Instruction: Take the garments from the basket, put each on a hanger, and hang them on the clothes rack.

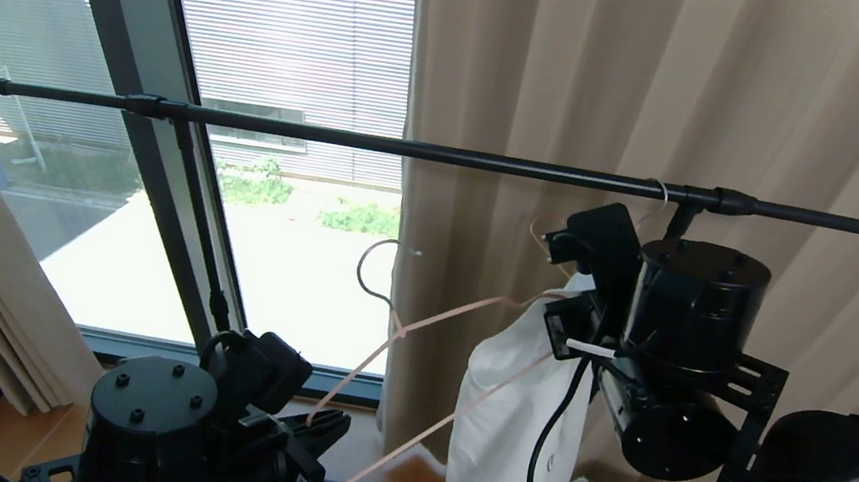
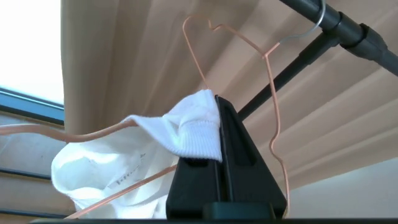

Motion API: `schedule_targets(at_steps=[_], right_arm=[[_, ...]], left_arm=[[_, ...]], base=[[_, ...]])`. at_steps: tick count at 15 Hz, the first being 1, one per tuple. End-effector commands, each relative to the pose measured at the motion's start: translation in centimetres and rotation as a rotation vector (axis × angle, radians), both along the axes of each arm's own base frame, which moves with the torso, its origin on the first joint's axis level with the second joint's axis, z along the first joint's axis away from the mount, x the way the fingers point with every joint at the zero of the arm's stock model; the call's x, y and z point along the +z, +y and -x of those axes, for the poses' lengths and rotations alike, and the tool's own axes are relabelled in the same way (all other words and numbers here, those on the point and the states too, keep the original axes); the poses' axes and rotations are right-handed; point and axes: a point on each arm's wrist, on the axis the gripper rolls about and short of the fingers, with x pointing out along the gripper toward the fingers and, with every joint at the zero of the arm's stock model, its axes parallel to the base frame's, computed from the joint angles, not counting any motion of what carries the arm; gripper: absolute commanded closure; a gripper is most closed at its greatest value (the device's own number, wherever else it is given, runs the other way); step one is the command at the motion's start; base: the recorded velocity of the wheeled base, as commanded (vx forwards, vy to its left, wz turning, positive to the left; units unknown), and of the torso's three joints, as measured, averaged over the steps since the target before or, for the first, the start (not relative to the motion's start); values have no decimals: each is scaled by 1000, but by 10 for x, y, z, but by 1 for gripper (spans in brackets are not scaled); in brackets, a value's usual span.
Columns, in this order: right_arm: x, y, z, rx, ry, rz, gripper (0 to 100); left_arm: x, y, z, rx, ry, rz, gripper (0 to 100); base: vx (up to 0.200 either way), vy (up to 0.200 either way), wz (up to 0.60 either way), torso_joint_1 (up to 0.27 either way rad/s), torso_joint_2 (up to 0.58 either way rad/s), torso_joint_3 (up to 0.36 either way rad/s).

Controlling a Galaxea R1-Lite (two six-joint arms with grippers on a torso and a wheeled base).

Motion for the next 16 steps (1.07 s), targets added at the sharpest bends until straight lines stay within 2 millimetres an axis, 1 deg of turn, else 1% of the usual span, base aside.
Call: schedule_targets(at_steps=[1,3,4,10,13,16], right_arm=[[-4,8,8,34,9,7,100],[-5,14,14,59,13,6,100],[-6,20,21,85,13,-5,100],[-9,41,48,187,21,-24,100],[-8,46,54,212,20,-31,100],[-6,56,66,255,15,-71,100]], left_arm=[[-4,-1,0,-3,13,-12,100],[-3,-1,0,-3,8,-7,100],[-2,-1,1,-6,-1,2,100],[-1,0,2,-9,-22,17,100],[-2,0,3,-11,-20,15,100],[-3,0,4,-16,-20,13,100]], base=[[0,0,0,0,0,0],[0,0,0,0,0,0],[0,0,0,0,0,0],[0,0,0,0,0,0],[0,0,0,0,0,0],[0,0,0,0,0,0]])
